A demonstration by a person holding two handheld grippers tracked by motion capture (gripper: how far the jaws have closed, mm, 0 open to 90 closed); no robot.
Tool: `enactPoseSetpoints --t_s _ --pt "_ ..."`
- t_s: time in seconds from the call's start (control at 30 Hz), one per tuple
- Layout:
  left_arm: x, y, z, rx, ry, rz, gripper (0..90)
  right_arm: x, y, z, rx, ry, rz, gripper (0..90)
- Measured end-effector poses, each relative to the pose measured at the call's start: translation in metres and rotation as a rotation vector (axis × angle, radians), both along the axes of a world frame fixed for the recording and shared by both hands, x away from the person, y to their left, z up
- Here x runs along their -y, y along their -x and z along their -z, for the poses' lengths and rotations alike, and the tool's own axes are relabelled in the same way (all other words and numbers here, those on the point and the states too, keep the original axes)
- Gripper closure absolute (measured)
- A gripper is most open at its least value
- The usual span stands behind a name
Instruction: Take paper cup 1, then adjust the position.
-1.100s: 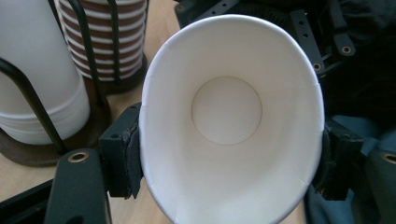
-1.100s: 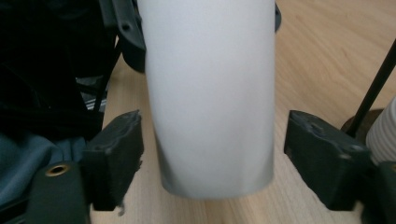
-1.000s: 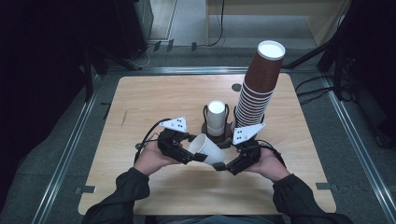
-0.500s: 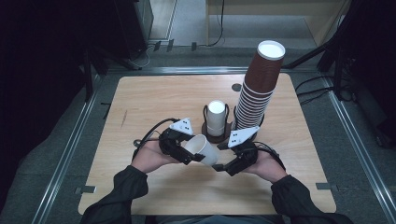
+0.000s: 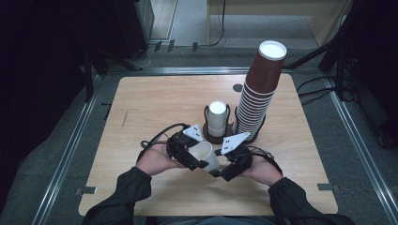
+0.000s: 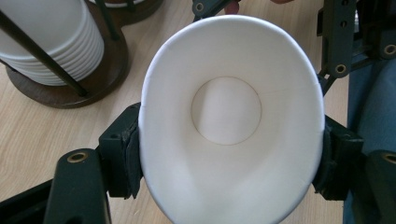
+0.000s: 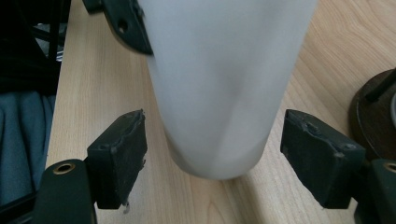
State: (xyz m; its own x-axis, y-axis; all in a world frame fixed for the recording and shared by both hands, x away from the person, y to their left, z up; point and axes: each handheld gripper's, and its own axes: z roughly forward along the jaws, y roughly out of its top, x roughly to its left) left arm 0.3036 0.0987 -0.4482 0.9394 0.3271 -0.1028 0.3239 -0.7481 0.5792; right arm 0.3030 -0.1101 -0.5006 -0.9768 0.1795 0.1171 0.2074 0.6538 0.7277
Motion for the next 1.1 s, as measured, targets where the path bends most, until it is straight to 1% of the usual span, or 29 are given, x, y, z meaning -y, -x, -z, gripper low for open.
enactPoseSetpoints --t_s 0.23,0.27,0.33,0.37,0.5,0.53,0.57,0.6,0.63,0.73,0.77,0.8,0.9,0.93,0.97,1.0,1.1 --pt "0.007 0.002 0.003 -0.011 -0.005 0.006 24.5 -0.005 0.001 0.003 0.005 0.005 -0.011 26.8" --pt "0.007 0.002 0.003 -0.010 -0.007 0.006 24.4 -0.005 0.002 0.003 -0.003 0.007 -0.014 28.1" --pt "0.008 0.002 0.004 -0.011 -0.008 0.007 24.0 -0.006 0.002 0.003 0.006 0.008 -0.015 31.9" --pt "0.008 0.003 0.004 -0.008 -0.010 0.007 23.8 -0.006 0.003 0.003 0.016 0.009 -0.014 32.4" --pt "0.009 0.003 0.004 0.002 -0.005 0.005 22.5 -0.005 0.002 0.003 0.023 0.009 -0.015 33.6" --pt "0.008 0.004 0.004 0.013 0.001 0.007 21.6 -0.004 0.002 0.003 0.026 0.007 -0.015 33.7" --pt "0.008 0.004 0.004 0.012 0.006 0.009 20.2 -0.004 0.002 0.003 0.026 0.001 -0.019 33.6" --pt "0.007 0.003 0.004 -0.014 0.027 0.014 17.9 -0.004 0.002 0.002 0.024 -0.003 -0.022 33.6" --pt "0.006 0.002 0.005 -0.028 0.047 0.011 13.0 -0.004 0.002 0.002 0.023 -0.006 -0.023 33.6" --pt "0.002 0.000 0.005 -0.031 0.083 -0.005 8.5 -0.003 0.001 0.001 0.016 -0.015 -0.015 33.6" --pt "0.001 0.000 0.005 -0.029 0.089 -0.005 7.8 -0.002 0.000 0.000 0.021 -0.017 -0.012 33.6" --pt "0.000 0.000 0.005 -0.028 0.105 -0.011 7.8 -0.001 0.000 -0.001 0.021 -0.019 -0.009 33.6" --pt "-0.003 0.000 0.006 -0.007 0.121 -0.018 7.7 0.002 -0.001 -0.003 0.016 -0.029 0.005 33.5" --pt "-0.004 0.000 0.006 -0.006 0.124 -0.019 7.7 0.003 -0.002 -0.003 0.018 -0.032 0.008 33.5" --pt "-0.004 0.000 0.006 -0.015 0.132 -0.026 7.7 0.004 -0.002 -0.004 0.013 -0.037 0.008 33.5" --pt "-0.005 0.001 0.007 -0.010 0.136 -0.029 7.7 0.005 -0.003 -0.005 0.018 -0.044 0.011 33.5" --pt "-0.008 0.001 0.007 -0.004 0.164 -0.037 7.7 0.008 -0.003 -0.008 0.008 -0.059 0.021 33.5"
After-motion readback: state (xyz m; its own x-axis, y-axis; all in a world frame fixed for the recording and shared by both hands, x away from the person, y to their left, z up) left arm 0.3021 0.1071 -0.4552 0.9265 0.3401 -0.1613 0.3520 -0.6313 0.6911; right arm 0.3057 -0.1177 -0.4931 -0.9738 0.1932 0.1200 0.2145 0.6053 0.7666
